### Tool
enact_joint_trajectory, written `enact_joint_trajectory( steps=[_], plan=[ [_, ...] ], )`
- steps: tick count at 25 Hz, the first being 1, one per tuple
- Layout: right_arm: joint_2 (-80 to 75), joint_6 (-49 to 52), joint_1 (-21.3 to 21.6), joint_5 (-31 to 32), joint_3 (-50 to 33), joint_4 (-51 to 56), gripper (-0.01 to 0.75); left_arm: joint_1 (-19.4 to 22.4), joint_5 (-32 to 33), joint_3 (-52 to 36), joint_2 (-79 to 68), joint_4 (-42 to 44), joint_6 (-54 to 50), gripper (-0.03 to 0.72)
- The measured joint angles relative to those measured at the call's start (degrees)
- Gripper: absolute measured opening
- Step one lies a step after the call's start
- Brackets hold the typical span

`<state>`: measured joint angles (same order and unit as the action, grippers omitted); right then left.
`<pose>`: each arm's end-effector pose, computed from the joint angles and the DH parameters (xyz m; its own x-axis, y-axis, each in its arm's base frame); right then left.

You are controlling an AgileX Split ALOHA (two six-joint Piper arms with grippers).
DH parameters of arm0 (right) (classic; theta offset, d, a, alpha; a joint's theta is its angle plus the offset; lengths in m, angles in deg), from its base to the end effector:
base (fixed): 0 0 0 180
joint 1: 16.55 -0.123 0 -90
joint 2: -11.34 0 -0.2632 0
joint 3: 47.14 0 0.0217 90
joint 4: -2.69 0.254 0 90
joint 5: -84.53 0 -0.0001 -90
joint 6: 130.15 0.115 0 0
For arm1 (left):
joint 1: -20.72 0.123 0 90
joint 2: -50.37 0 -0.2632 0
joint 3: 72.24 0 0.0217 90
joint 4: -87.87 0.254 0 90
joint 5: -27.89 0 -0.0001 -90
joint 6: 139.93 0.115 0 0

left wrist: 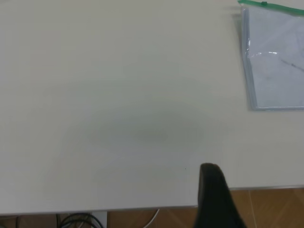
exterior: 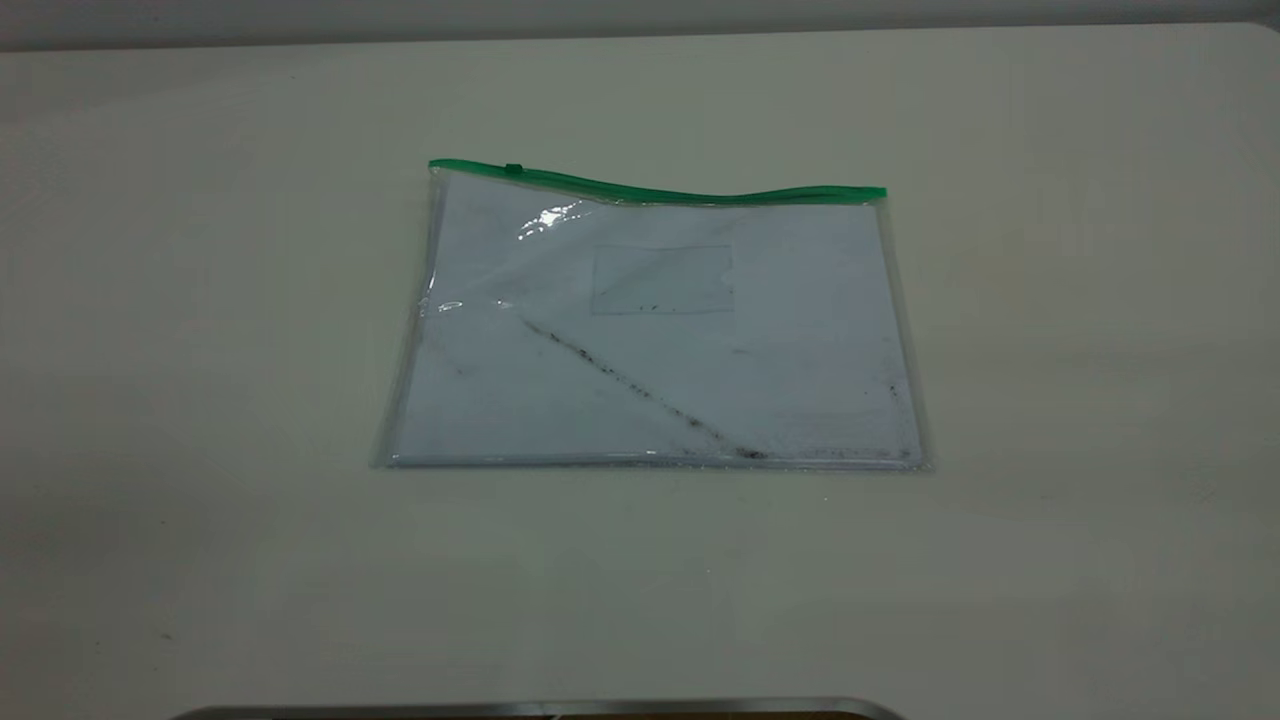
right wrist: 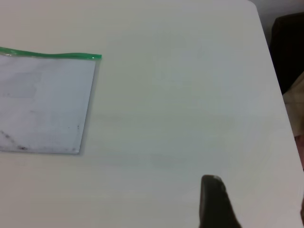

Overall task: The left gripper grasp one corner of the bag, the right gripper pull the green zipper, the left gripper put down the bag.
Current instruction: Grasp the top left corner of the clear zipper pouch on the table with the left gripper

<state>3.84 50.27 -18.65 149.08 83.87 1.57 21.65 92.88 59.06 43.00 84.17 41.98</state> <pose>0.0374 -0.0007 0.2563 -0.5152 -0.0200 -0.8568 -0.0221 0.9997 -0.0100 0.0361 -0.0061 0.2573 -0.5150 -0.0024 -0.8572 0.0370 0.9990 -0.0250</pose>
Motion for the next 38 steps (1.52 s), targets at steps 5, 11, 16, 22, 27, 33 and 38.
enact_joint_trajectory(
  steps=[5,11,16,22,27,33,38],
  plan=[
    [0.0,0.0,0.0,0.0,0.0,0.1,0.453,0.0,0.0,0.0,0.0,0.0,0.0,0.507],
    [-4.9,-5.9,0.0,0.0,0.0,8.0,0.438,0.0,-0.2,0.0,-0.2,0.1,-1.1,0.507],
    [-19.6,-16.1,0.0,-0.8,0.1,16.3,0.436,0.0,-2.4,0.6,-8.0,-1.6,-4.1,0.507],
    [-38.4,-30.4,0.0,-11.8,0.2,28.7,0.435,0.0,-9.4,1.3,-26.6,-5.2,-3.8,0.507],
    [-53.1,-48.5,0.0,-21.9,0.3,45.8,0.437,0.0,-18.4,4.9,-44.4,-5.2,3.6,0.533],
    [-70.7,-72.3,-0.9,-26.4,1.9,66.7,0.438,0.0,-29.2,8.5,-63.8,-5.5,8.7,0.617],
    [-84.1,-84.5,-8.7,-30.6,9.4,76.5,0.445,0.0,-35.1,14.3,-79.5,-5.5,9.3,0.619]
  ],
)
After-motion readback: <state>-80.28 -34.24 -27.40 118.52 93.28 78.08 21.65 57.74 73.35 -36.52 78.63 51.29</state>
